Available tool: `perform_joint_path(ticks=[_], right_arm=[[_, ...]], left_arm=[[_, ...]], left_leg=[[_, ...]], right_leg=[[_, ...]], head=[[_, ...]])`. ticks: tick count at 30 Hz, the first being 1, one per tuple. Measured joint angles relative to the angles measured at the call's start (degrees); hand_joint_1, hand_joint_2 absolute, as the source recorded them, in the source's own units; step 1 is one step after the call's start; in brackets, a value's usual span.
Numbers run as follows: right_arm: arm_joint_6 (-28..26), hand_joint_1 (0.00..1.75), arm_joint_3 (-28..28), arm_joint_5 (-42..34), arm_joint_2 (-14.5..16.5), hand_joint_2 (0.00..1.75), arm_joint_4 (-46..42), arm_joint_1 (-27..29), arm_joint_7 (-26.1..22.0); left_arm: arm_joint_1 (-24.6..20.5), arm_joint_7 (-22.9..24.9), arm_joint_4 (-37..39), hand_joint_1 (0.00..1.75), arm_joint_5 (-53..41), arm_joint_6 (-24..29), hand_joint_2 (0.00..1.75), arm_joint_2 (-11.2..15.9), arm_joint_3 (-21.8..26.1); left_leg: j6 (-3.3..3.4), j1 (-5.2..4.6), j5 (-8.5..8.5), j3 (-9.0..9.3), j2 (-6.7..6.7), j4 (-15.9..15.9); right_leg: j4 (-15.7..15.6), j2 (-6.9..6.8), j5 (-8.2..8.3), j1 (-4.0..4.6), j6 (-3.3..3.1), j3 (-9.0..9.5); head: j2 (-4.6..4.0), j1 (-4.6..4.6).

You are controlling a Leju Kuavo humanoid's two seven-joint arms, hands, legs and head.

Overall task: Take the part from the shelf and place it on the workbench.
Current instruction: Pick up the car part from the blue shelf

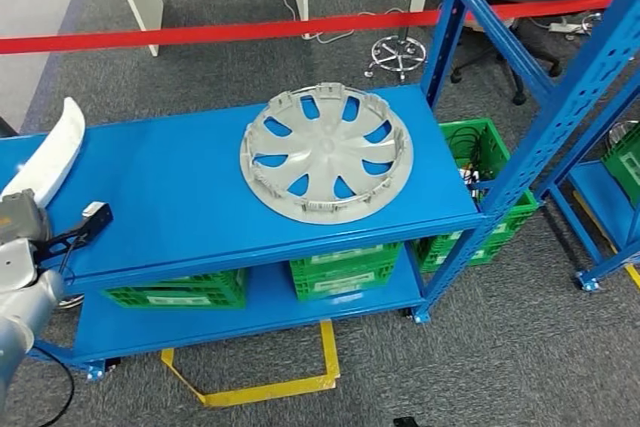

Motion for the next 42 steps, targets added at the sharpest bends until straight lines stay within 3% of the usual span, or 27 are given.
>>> perform_joint_path(ticks=[2,3,5,6,7,8,11,13,16,18,20,22,23,25,26,28,31,33,36,37,38,39,42], right_arm=[[-0.01,0.00,-0.05,0.01,0.00,0.00,0.00,-0.03,0.02],[-0.02,0.00,-0.14,-0.01,0.01,0.00,0.00,-0.10,0.01],[-0.08,0.00,-0.41,-0.05,0.01,0.00,0.00,-0.14,-0.03],[-0.12,0.00,-0.61,-0.08,0.01,0.00,0.00,-0.10,-0.05],[-0.16,0.00,-0.79,-0.10,0.01,0.00,0.00,-0.04,-0.08],[-0.20,0.00,-0.96,-0.11,0.01,0.00,0.00,0.00,-0.08],[-0.19,0.00,-1.33,-0.12,0.01,0.00,0.00,-0.09,-0.14],[-0.20,0.00,-1.42,-0.14,0.01,0.00,0.00,-0.08,-0.16],[-0.36,0.00,-1.65,-0.16,0.01,0.00,0.00,0.02,-0.16],[-0.52,0.00,-1.84,-0.05,0.01,0.00,0.00,0.02,-0.17],[-0.62,0.00,-1.97,0.19,0.01,0.00,0.00,-0.01,-0.18],[-0.65,0.00,-2.19,0.48,0.01,0.00,0.00,-0.04,-0.19],[-0.64,0.00,-2.30,0.66,0.01,0.00,0.00,-0.02,-0.19],[-0.57,0.00,-2.52,0.97,0.01,0.00,0.00,0.02,-0.22],[-0.51,0.00,-2.65,1.06,0.01,0.00,0.00,0.03,-0.31],[-0.40,0.00,-2.93,1.08,0.01,0.00,0.01,0.01,-0.60],[-0.41,0.00,-3.61,0.92,0.03,0.00,0.01,0.01,-1.00],[-0.69,0.00,-4.12,0.69,0.09,0.00,0.01,0.06,-0.96],[-1.35,0.00,-4.97,0.11,0.10,0.00,0.00,0.08,-0.53],[-1.53,0.00,-5.34,-0.04,0.09,0.00,0.00,0.11,-0.36],[-1.73,0.00,-5.66,-0.12,0.08,0.00,0.00,0.18,-0.20],[-1.89,0.00,-5.90,-0.10,0.06,0.00,0.00,0.24,-0.04],[-2.21,0.00,-6.19,0.24,0.03,0.00,-0.02,0.30,0.36]], left_arm=[[0.18,-1.75,-0.14,1.75,0.09,1.23,1.75,-0.14,0.54],[0.44,-3.05,-0.63,1.75,0.24,1.82,1.75,-0.24,1.03],[1.78,-6.21,-3.07,1.75,0.55,2.55,1.75,-0.75,2.36],[2.79,-7.82,-4.87,1.75,0.67,2.68,1.75,-1.11,3.08],[3.78,-9.17,-6.70,1.75,0.72,2.72,1.75,-1.53,3.73],[4.61,-10.13,-8.37,1.75,0.74,2.72,1.75,-1.93,4.26],[5.76,-10.83,-11.97,1.75,0.82,2.79,1.75,-2.71,5.46],[6.18,-11.15,-13.64,1.75,0.75,2.89,1.75,-3.03,6.02],[9.19,-15.46,-20.90,1.75,0.02,2.97,1.75,-4.73,7.69],[11.30,-23.78,-30.31,1.75,1.24,3.03,1.75,-7.64,10.33],[12.07,-35.52,-39.71,1.75,5.09,3.11,1.75,-11.87,14.67],[12.12,-46.51,-46.18,1.75,11.39,3.18,1.75,-16.59,19.79],[12.36,-49.93,-48.45,1.75,15.14,3.20,1.75,-18.79,21.54],[14.24,-52.70,-52.56,1.75,23.35,3.17,1.75,-22.38,21.78],[15.74,-52.86,-54.68,1.75,27.78,3.17,1.75,-23.76,20.20],[19.61,-52.89,-59.05,1.75,36.69,2.77,1.75,-25.55,14.95],[27.50,-53.00,-66.43,1.75,51.27,-0.58,1.75,-26.39,4.56],[32.19,-53.22,-71.46,1.75,61.45,-3.65,1.75,-26.37,-2.92],[37.63,-53.38,-77.19,1.75,72.16,-7.16,1.75,-26.43,-12.35],[39.41,-53.40,-78.64,1.75,74.03,-7.98,1.75,-26.49,-14.91],[40.93,-53.41,-79.85,1.75,75.17,-8.54,1.75,-26.53,-17.16],[42.07,-53.42,-80.89,1.75,75.72,-8.75,1.75,-26.57,-19.13],[43.74,-53.46,-83.51,1.75,76.63,-8.37,1.75,-26.52,-23.89]], left_leg=[[-0.55,0.06,-1.11,-0.46,-0.01,1.29],[-0.84,0.11,-2.52,-1.37,-0.01,3.54],[-1.27,0.27,-6.08,-4.47,0.01,10.92],[-1.40,0.36,-7.25,-5.95,0.01,14.26],[-1.47,0.45,-7.36,-6.68,0.02,15.89],[-1.49,0.55,-6.37,-6.43,0.02,15.32],[-1.45,0.78,-0.94,-1.60,0.02,4.80],[-1.11,0.61,-0.15,0.28,-0.01,0.70],[-0.14,0.44,-0.34,0.40,0.02,0.15],[0.76,0.55,-0.19,0.38,0.04,-0.08],[1.36,0.44,-0.22,0.36,-0.02,-0.10],[1.56,0.17,-0.30,0.49,0.01,-0.09],[1.63,0.01,-0.36,0.61,0.07,-0.08],[1.73,-0.26,-0.52,0.89,0.21,-0.08],[1.70,-0.43,-0.62,0.96,0.21,-0.05],[1.47,-0.64,-0.59,0.84,0.05,0.15],[0.92,-0.65,-0.57,0.69,-0.11,0.39],[0.44,-0.59,-2.85,-0.04,-0.08,2.61],[-0.36,-0.13,-9.24,-3.13,-0.04,12.62],[-0.52,-0.01,-10.29,-3.60,-0.04,15.02],[-0.59,0.08,-10.32,-3.21,-0.03,15.51],[-0.59,0.15,-9.36,-1.80,-0.03,13.75],[-0.19,0.13,-5.67,4.84,-0.05,2.59]], right_leg=[[-0.36,-0.07,0.26,-0.28,-0.51,0.21],[-0.51,-0.10,0.35,-0.44,-0.75,0.33],[-0.52,-0.09,0.30,-0.47,-1.00,0.41],[-0.51,-0.07,0.27,-0.48,-1.03,0.46],[-0.49,-0.05,0.24,-0.49,-1.06,0.51],[-0.46,-0.03,0.21,-0.50,-1.05,0.58],[-0.25,0.09,-0.05,-0.38,-0.72,0.72],[-0.08,0.19,-0.15,-0.19,-0.22,0.54],[0.09,0.22,-0.44,-0.26,0.50,0.17],[3.24,0.09,-2.78,-0.32,1.02,-1.37],[10.42,-0.05,-6.40,-0.35,1.34,-4.66],[15.90,-0.06,-7.75,-0.33,1.37,-7.37],[15.75,-0.06,-6.83,-0.31,1.27,-7.45],[9.65,-0.05,-2.79,-0.25,0.81,-4.72],[5.74,-0.02,-1.19,-0.18,0.59,-2.75],[0.72,-0.01,0.10,-0.09,0.34,-0.04],[-0.26,0.03,0.20,-0.21,0.10,0.63],[-0.60,-0.16,0.57,-0.53,-0.24,0.67],[-0.66,-0.54,0.85,-0.62,-0.53,0.43],[-0.62,-0.57,0.97,-0.61,-0.54,0.26],[-0.55,-0.58,1.14,-0.60,-0.51,0.01],[-0.45,-0.59,1.34,-0.60,-0.42,-0.27],[-0.13,-0.57,1.99,-0.48,0.13,-1.04]], head=[[0.00,-0.13],[0.00,-0.22],[0.00,-0.36],[0.00,-0.34],[0.00,-0.35],[0.00,-0.34],[0.00,-0.35],[0.00,-0.29],[0.00,-0.27],[0.00,-0.14],[0.00,0.00],[0.00,-0.01],[0.00,-0.01],[0.00,-0.04],[0.00,-0.06],[0.00,-0.09],[0.00,-0.09],[0.00,-0.28],[0.00,-0.46],[0.00,-0.48],[0.00,-0.49],[0.00,-0.48],[0.00,-0.44]])
